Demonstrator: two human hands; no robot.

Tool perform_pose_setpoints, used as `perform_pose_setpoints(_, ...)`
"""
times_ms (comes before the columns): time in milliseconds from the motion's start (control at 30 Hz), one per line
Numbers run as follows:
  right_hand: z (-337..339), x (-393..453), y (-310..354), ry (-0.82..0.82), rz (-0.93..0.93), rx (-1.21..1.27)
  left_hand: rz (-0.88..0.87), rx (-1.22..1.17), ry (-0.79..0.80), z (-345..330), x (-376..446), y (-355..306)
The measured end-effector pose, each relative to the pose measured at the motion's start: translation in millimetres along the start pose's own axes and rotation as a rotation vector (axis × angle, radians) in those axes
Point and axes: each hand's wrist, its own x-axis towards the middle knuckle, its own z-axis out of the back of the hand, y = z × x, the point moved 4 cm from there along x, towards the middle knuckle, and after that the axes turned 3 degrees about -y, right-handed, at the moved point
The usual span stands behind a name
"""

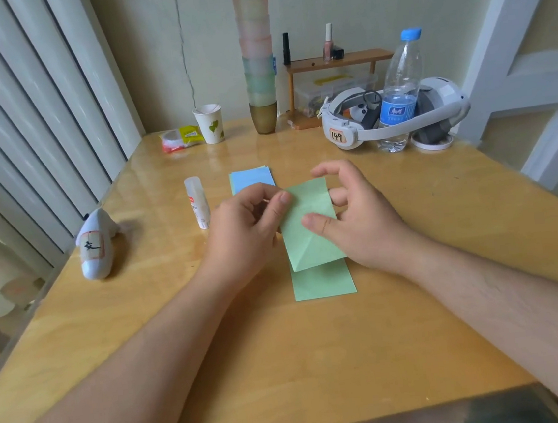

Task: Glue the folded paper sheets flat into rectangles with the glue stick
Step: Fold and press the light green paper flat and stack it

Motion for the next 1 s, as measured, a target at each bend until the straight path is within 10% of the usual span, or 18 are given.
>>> perform_pose_setpoints(600, 20, -16, -23, 0.286, -0.218, 0.025, 0.163, -0.102, 0.565, -4, -13, -2)
perform_pose_setpoints(1000, 21, -21, -22, 0.395, -0.26, -0.024, 0.178, -0.064, 0.593, -6, -14, 0)
